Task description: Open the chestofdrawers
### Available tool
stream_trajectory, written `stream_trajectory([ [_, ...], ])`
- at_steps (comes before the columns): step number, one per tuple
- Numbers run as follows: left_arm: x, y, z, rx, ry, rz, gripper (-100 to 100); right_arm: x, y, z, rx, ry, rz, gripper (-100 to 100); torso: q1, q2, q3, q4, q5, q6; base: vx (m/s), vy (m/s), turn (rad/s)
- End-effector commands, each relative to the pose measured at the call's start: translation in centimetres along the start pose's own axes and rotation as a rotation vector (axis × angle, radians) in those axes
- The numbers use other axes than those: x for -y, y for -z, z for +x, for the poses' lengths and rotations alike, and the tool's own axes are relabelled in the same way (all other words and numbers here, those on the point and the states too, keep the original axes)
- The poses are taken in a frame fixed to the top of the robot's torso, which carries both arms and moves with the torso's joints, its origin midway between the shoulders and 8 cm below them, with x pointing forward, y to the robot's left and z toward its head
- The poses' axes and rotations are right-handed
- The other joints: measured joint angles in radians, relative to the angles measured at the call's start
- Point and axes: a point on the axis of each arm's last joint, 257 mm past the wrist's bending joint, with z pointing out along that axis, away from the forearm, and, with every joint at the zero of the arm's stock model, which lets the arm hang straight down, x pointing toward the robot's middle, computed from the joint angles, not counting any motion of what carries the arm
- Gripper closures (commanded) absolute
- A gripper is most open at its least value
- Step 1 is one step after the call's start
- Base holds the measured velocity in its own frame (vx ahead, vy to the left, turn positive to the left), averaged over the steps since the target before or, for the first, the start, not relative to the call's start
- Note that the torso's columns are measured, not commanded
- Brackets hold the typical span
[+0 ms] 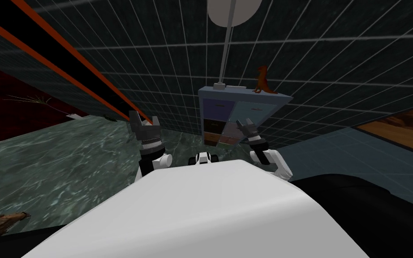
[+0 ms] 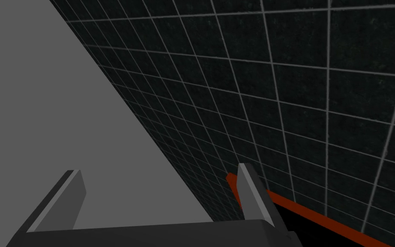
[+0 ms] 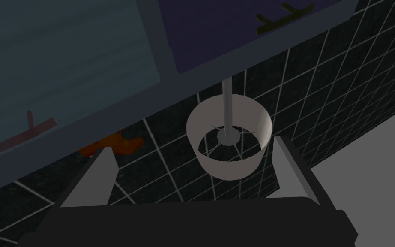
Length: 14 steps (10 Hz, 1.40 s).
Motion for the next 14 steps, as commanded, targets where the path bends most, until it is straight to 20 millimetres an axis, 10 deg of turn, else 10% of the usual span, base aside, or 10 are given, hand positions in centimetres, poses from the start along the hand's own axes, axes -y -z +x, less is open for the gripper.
stream_trajectory([
  [1, 0.0, 0.0, 0.0, 0.000, 0.000, 0.000, 0, 1.3, 0.1, 0.2, -0.040, 0.149, 0.004, -100, -0.004, 0.002, 0.001, 0.001, -0.001, -0.001, 0.038, 0.100, -0.046],
  [14, 0.0, 0.0, 0.0, 0.000, 0.000, 0.000, 0, 12.5, 1.0, -0.9, -0.258, 1.034, 0.060, -100, -0.002, 0.001, 0.000, 0.000, -0.001, 0.000, 0.096, 0.173, -0.057],
])
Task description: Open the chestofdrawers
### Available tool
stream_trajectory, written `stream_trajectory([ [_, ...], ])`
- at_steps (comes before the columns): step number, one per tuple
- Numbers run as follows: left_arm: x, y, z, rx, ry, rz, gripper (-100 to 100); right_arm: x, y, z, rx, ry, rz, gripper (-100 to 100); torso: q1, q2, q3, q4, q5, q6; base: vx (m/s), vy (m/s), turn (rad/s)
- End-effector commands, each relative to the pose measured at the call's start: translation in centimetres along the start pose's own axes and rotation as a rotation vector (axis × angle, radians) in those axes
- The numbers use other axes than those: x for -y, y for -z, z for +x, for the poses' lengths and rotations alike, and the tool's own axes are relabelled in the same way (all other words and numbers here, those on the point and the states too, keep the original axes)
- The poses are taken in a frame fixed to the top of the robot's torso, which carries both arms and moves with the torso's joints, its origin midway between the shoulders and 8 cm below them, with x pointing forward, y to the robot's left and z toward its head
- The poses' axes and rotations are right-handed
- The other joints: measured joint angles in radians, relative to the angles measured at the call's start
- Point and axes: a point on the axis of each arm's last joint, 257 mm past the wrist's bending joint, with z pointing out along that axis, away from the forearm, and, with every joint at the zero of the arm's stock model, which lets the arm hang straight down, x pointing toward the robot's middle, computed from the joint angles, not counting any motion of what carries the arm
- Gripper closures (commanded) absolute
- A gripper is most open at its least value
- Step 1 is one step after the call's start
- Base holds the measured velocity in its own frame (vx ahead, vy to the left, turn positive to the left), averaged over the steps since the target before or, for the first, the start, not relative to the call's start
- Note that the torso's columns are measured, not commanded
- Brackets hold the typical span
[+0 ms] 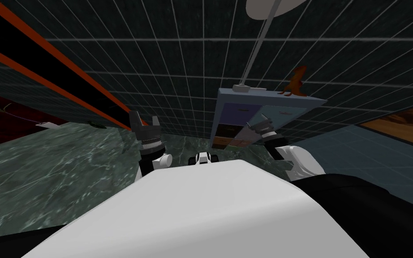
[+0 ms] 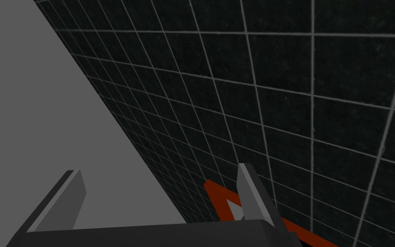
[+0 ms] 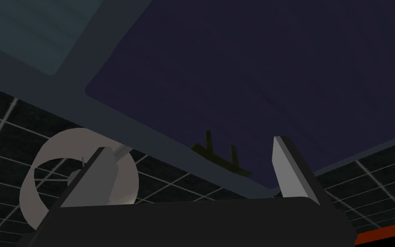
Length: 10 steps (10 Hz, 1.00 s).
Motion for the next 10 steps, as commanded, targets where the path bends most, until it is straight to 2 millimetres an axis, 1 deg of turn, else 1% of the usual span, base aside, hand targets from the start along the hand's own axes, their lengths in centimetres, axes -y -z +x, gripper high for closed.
stream_trajectory([
  [1, 0.0, 0.0, 0.0, 0.000, 0.000, 0.000, 0, 1.7, -0.2, 1.3, -0.035, 0.141, 0.014, -100, -0.001, 0.001, 0.001, 0.000, 0.000, 0.000, 0.064, 0.153, -0.020],
  [3, 0.0, 0.0, 0.0, 0.000, 0.000, 0.000, 0, 3.0, -0.2, 2.0, -0.058, 0.233, 0.023, -100, 0.000, 0.000, 0.000, 0.000, 0.000, 0.000, 0.078, 0.140, -0.024],
  [4, 0.0, 0.0, 0.0, 0.000, 0.000, 0.000, 0, 4.1, -0.2, 2.6, -0.078, 0.312, 0.031, -100, -0.001, -0.001, 0.000, 0.000, 0.000, 0.000, 0.091, 0.152, -0.030],
  [7, 0.0, 0.0, 0.0, 0.000, 0.000, 0.000, 0, 6.0, -0.2, 3.3, -0.106, 0.440, 0.042, -100, 0.001, -0.001, 0.000, 0.000, 0.000, 0.000, 0.094, 0.145, -0.031],
  [8, 0.0, 0.0, 0.0, 0.000, 0.000, 0.000, 0, 5.6, -0.2, 3.2, -0.100, 0.410, 0.040, -100, 0.000, 0.000, 0.000, 0.000, 0.000, 0.000, 0.036, 0.060, -0.008],
  [9, 0.0, 0.0, 0.0, 0.000, 0.000, 0.000, 0, 6.7, -0.3, 2.9, -0.098, 0.421, 0.039, -100, -0.004, 0.003, 0.002, 0.001, -0.001, 0.000, 0.091, 0.034, -0.022],
  [10, 0.0, 0.0, 0.0, 0.000, 0.000, 0.000, 0, 6.3, -0.2, 3.0, -0.099, 0.421, 0.039, -100, -0.004, 0.000, 0.000, 0.000, -0.001, 0.000, 0.057, 0.018, -0.008],
])
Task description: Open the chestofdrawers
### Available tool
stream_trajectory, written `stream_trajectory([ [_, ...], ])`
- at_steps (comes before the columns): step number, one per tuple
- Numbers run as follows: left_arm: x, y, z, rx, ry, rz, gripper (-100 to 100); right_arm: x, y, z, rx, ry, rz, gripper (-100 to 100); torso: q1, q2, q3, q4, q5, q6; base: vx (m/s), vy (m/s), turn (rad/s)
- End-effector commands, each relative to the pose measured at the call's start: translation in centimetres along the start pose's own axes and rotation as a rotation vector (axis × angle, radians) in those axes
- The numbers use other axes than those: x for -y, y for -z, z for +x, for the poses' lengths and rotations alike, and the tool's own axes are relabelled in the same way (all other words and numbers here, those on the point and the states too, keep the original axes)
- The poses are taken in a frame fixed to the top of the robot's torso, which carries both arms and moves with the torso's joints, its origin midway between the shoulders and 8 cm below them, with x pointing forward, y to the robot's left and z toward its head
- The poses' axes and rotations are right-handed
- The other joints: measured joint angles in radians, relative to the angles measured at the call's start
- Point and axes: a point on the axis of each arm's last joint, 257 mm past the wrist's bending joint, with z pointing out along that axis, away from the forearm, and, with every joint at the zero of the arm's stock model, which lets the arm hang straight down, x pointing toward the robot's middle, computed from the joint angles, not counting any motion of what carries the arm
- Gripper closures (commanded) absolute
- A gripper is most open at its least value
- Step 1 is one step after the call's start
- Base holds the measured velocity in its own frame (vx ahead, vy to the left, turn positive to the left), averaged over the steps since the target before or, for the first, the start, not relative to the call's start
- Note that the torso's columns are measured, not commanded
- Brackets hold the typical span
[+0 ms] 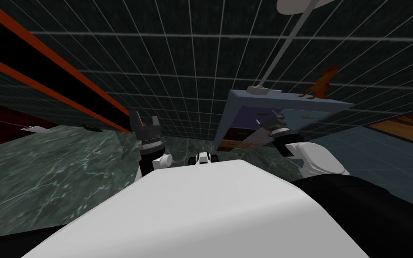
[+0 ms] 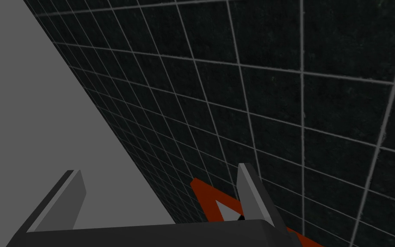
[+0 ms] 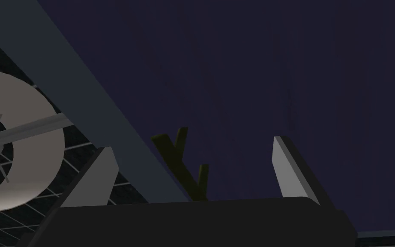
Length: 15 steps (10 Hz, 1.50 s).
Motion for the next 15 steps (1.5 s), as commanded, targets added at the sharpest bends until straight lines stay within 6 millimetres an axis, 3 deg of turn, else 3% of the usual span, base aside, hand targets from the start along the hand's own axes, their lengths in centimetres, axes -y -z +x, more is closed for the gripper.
stream_trajectory([
  [1, 0.0, 0.0, 0.0, 0.000, 0.000, 0.000, 0, 0.1, 0.0, 0.0, 0.000, -0.001, 0.000, 100, 0.001, 0.001, 0.000, 0.000, 0.000, 0.000, 0.008, 0.003, 0.002],
  [6, 0.0, 0.0, 0.0, 0.000, 0.000, 0.000, 0, 0.8, 0.1, -1.0, 0.022, 0.003, 0.004, 100, 0.003, -0.003, -0.001, -0.003, -0.002, -0.002, -0.149, 0.035, -0.060],
  [9, 0.0, 0.0, 0.0, 0.000, 0.000, 0.000, 0, 0.1, 0.4, -1.7, 0.041, -0.002, -0.021, 100, 0.003, -0.002, 0.000, -0.003, -0.002, -0.002, -0.153, 0.033, -0.060],
  [10, 0.0, 0.0, 0.0, 0.000, 0.000, 0.000, 0, 1.8, 0.2, -1.6, 0.045, 0.003, -0.007, -100, 0.002, -0.002, 0.000, -0.004, -0.003, -0.002, -0.062, 0.035, -0.117],
  [15, 0.0, 0.0, 0.0, 0.000, 0.000, 0.000, 0, 5.7, -0.3, -2.8, 0.089, 0.001, -0.019, -100, 0.005, 0.001, 0.000, 0.000, 0.002, 0.000, 0.065, 0.035, -0.088],
])
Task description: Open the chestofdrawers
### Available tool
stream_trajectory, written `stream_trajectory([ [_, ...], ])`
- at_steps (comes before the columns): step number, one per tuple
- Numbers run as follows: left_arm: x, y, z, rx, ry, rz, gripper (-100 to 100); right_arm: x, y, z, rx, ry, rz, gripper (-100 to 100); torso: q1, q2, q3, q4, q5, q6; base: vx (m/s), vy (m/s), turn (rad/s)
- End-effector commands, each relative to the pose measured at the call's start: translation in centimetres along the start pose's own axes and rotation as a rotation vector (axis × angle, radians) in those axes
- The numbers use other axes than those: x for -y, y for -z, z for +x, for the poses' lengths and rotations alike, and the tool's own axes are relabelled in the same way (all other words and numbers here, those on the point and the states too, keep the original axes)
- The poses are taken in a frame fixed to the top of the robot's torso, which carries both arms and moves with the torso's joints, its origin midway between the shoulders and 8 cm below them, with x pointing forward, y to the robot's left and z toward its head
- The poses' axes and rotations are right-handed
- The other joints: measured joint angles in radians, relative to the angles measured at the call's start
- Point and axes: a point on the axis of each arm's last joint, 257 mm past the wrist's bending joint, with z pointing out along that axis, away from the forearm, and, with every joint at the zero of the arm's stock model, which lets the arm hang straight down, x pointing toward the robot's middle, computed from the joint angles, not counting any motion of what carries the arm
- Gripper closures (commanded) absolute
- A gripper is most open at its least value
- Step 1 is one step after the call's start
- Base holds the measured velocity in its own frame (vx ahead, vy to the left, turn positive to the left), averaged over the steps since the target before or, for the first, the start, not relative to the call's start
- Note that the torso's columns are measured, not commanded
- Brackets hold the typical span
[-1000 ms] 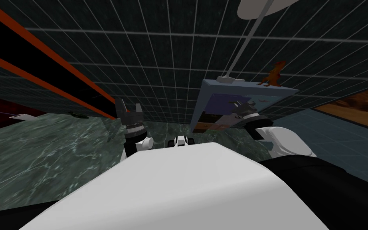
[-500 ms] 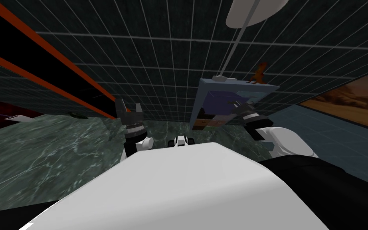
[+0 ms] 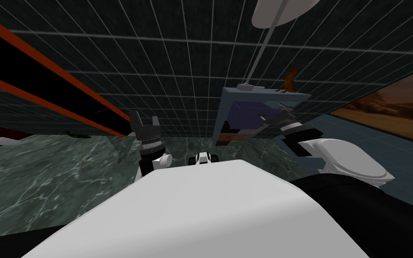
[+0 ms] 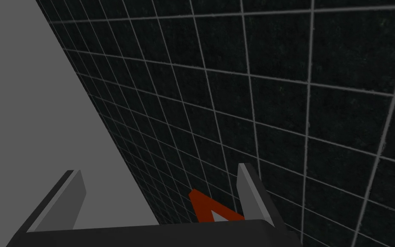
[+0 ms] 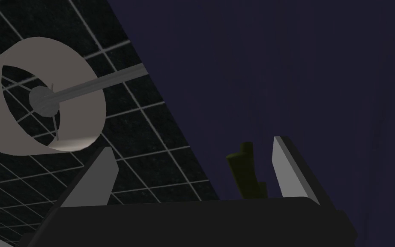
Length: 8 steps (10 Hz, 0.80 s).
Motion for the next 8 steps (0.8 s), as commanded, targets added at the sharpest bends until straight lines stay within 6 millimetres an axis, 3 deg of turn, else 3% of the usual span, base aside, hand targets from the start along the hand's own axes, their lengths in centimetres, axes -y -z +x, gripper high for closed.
stream_trajectory([
  [1, 0.0, 0.0, 0.0, 0.000, 0.000, 0.000, 0, 2.0, -0.3, -0.8, 0.027, -0.003, -0.008, -100, 0.001, 0.002, 0.001, 0.001, 0.000, 0.000, 0.045, 0.045, -0.094],
  [2, 0.0, 0.0, 0.0, 0.000, 0.000, 0.000, 0, 1.2, -0.1, -0.6, 0.018, -0.003, -0.012, -100, 0.002, 0.004, 0.002, 0.003, 0.003, 0.000, 0.022, 0.011, -0.021],
  [3, 0.0, 0.0, 0.0, 0.000, 0.000, 0.000, 0, 1.2, -0.1, -0.5, 0.018, -0.006, -0.014, 0, 0.002, 0.005, 0.003, 0.003, 0.002, -0.001, 0.006, -0.001, 0.001],
  [8, 0.0, 0.0, 0.0, 0.000, 0.000, 0.000, 0, 0.8, 0.0, -0.3, 0.013, -0.008, -0.022, 0, 0.001, 0.001, 0.000, 0.001, 0.001, 0.000, 0.000, 0.000, 0.000],
])
